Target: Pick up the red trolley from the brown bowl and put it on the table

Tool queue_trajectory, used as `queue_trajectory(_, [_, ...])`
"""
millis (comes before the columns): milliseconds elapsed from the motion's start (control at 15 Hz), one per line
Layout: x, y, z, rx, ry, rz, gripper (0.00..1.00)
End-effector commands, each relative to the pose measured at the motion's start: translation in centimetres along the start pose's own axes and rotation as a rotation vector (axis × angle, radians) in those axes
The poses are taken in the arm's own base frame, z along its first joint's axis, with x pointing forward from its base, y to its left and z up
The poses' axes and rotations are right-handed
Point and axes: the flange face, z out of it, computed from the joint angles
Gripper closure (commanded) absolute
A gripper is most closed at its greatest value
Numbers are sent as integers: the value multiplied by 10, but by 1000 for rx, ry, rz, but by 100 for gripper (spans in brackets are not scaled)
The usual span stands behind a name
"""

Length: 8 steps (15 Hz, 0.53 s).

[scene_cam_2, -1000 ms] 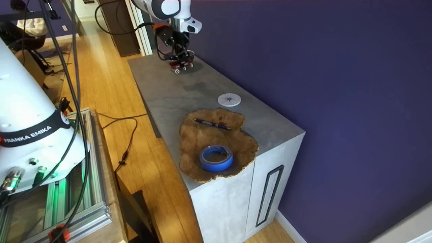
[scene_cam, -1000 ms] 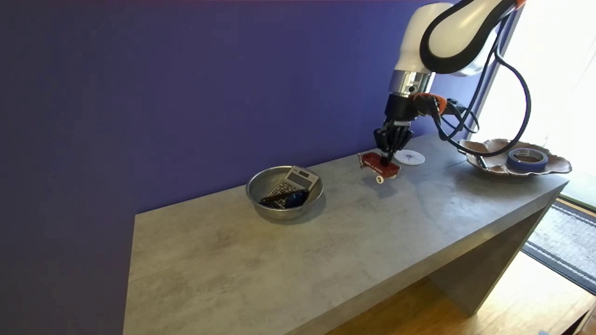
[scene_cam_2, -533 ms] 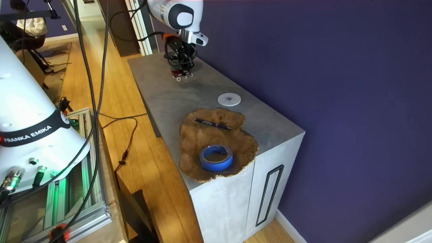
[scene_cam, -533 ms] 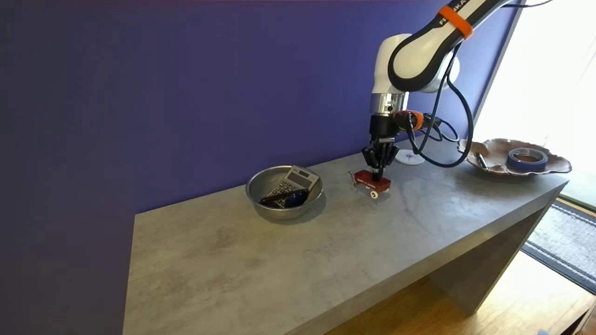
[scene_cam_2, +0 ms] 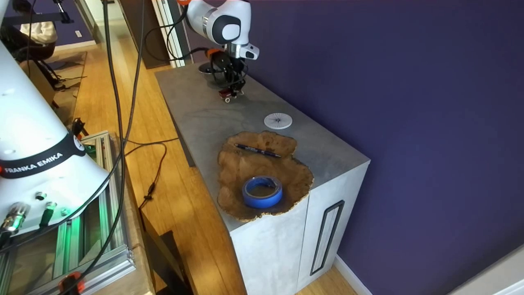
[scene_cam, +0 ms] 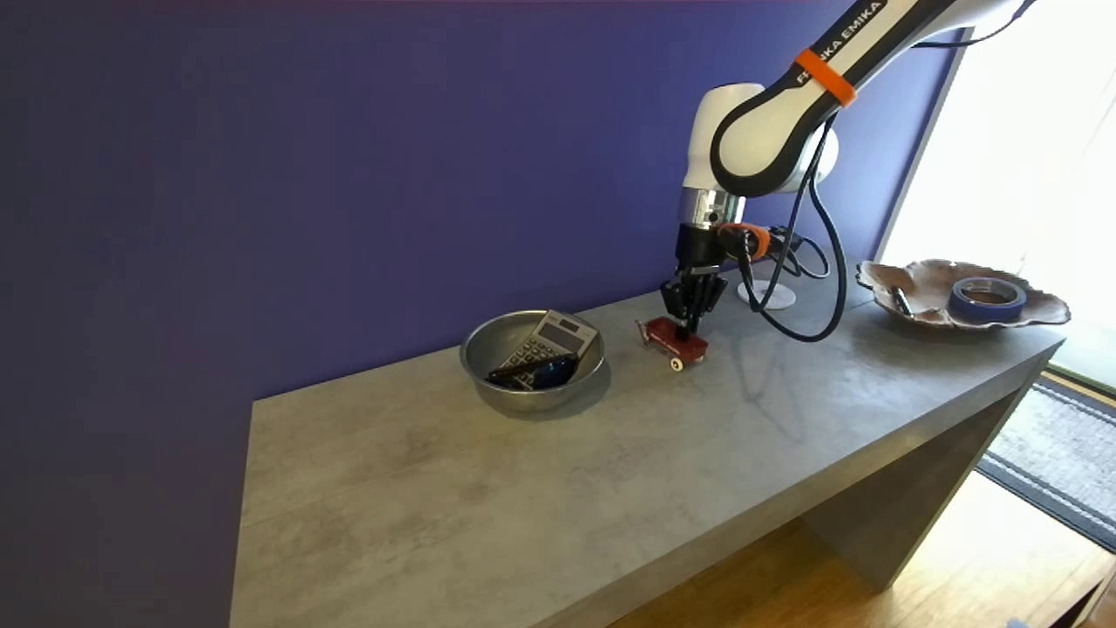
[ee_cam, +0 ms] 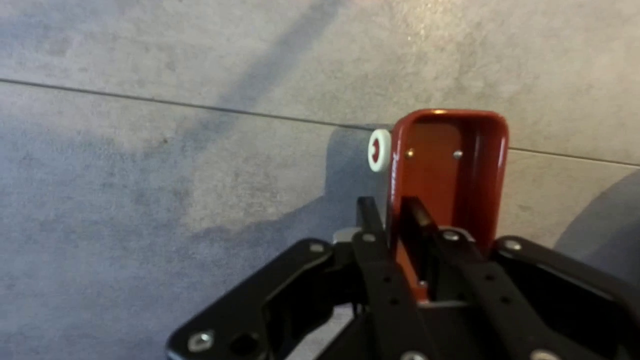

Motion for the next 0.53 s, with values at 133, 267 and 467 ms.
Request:
queue_trajectory(133, [-35,11,-58,-109,54,-44,37])
queue_trajectory(267, [-51,22,-79,-128,108,-53,23])
queue_trajectory(467, [-36,22,-81,-122,124,-88,27])
